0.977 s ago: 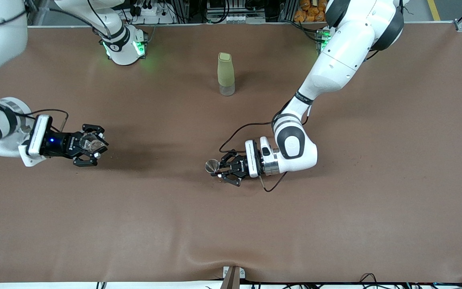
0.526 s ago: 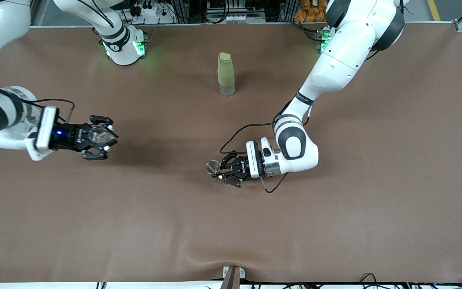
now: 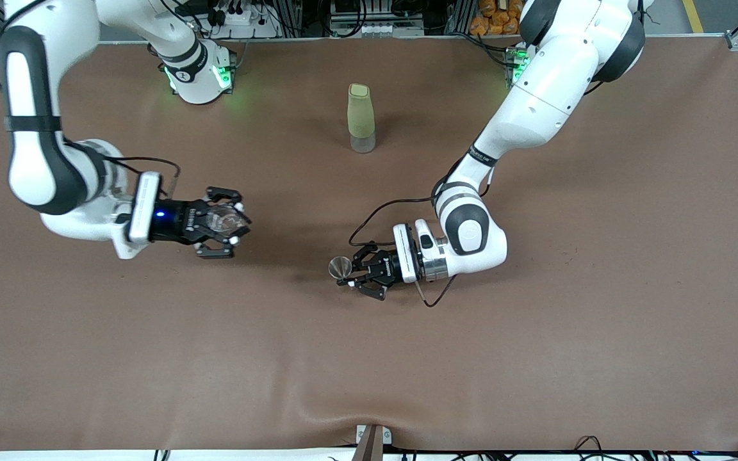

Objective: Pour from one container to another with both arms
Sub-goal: 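Bring the beaker with the right gripper above the jigger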

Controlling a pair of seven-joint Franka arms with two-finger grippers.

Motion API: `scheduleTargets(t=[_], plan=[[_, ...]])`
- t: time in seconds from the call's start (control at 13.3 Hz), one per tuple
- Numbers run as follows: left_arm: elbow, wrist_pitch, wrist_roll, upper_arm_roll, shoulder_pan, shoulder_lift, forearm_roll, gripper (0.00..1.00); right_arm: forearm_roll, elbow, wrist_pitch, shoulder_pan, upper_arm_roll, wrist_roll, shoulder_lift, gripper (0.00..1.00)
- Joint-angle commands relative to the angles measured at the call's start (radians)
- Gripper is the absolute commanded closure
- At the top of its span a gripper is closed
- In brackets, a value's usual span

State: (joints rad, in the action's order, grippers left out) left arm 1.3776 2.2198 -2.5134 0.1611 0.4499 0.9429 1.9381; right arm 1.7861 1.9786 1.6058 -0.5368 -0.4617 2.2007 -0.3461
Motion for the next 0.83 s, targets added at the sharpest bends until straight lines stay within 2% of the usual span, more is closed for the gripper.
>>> scheduleTargets(t=[0.0,0.15,0.75], plan=[[0.003,-0.025,-0.042,0.001,0.003,0.002,0.042,1.00,0.094,-0.004,0.048,-0.078,-0.012,-0.015,-0.027,1.00],[0.005,-0.028,-0.044,0.003,0.004,0.002,0.042,1.00,0.165,-0.021,0.069,-0.130,-0.011,-0.015,-0.059,1.00],[0.015,-0.032,-0.042,0.006,0.009,0.005,0.044,1.00,0.301,-0.118,0.123,-0.239,0.003,-0.029,-0.195,1.00]])
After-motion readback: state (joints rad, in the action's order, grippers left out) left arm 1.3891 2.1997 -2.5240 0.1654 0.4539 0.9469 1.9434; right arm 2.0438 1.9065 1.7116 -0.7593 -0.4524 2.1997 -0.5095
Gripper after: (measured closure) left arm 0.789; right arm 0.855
